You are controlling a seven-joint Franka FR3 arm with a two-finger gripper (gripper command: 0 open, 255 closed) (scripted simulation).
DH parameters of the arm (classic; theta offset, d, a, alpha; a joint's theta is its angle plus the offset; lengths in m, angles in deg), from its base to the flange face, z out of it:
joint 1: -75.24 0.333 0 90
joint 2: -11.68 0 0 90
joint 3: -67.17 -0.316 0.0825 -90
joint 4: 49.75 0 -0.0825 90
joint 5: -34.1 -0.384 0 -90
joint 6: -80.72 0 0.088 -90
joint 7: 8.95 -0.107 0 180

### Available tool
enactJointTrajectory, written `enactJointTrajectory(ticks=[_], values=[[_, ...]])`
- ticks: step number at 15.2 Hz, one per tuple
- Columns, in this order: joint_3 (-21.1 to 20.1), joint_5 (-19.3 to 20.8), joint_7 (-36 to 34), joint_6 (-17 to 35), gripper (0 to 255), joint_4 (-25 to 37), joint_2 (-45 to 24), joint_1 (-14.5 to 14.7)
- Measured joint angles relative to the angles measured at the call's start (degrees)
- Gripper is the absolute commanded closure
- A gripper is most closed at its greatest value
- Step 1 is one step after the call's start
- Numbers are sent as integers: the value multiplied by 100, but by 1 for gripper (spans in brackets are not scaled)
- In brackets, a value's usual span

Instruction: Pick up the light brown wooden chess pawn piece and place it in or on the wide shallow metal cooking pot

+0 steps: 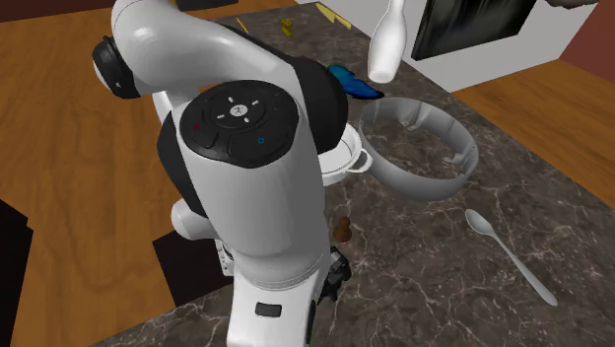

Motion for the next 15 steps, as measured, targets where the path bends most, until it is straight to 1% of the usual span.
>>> enactJointTrajectory(ticks=[1, 3, 11, 15], values=[[0, 0, 0, 0, 0, 0, 0, 0], [-126, -50, -72, -128, 0, -11, 47, 70], [-973, -508, -620, -1127, 0, 243, 217, 568], [-1376, -783, -900, -1606, 0, 483, 178, 809]])
